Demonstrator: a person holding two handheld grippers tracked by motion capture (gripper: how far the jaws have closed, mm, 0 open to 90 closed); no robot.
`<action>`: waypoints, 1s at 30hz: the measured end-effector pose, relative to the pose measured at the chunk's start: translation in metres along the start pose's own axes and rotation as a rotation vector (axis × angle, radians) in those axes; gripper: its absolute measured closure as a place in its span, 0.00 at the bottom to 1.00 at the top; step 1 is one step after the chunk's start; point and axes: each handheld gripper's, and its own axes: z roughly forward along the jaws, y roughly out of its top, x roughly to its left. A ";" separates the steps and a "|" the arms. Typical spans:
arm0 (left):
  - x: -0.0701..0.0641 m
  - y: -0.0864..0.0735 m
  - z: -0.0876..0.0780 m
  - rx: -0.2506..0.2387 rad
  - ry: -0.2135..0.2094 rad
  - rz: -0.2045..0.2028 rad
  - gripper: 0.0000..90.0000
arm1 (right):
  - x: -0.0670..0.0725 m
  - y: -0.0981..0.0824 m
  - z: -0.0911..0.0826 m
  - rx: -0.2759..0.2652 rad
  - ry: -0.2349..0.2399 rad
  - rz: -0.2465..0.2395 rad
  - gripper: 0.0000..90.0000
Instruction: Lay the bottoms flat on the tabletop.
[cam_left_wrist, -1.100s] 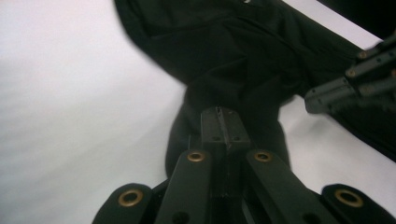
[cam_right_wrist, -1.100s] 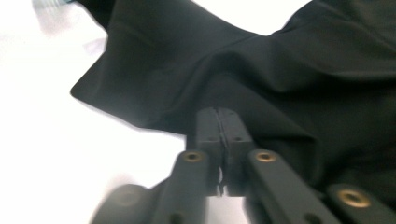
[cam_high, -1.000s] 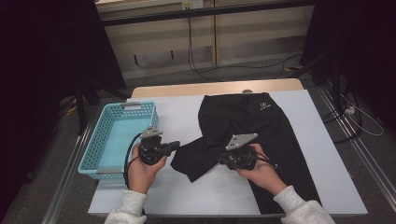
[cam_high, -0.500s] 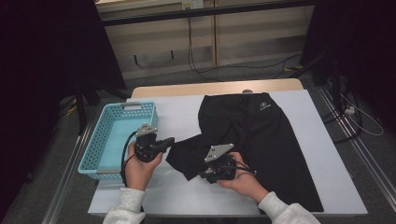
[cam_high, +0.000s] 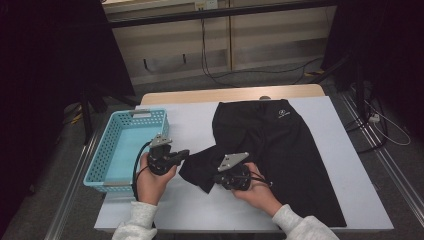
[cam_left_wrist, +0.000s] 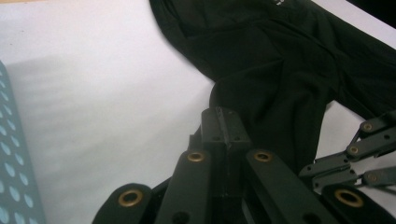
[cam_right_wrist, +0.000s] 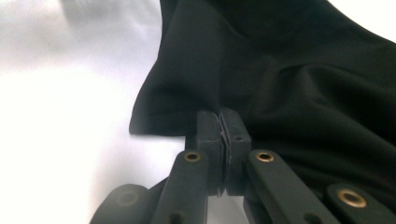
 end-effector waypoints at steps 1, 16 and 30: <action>0.000 0.000 0.000 0.000 -0.002 0.000 1.00 | -0.001 -0.001 -0.004 0.000 0.005 0.002 0.99; -0.014 -0.007 0.018 0.067 -0.029 0.041 1.00 | -0.016 -0.018 -0.060 -0.042 -0.050 0.045 0.89; -0.005 -0.009 0.020 0.042 0.022 0.046 0.93 | 0.007 -0.014 -0.043 -0.039 -0.019 0.006 0.71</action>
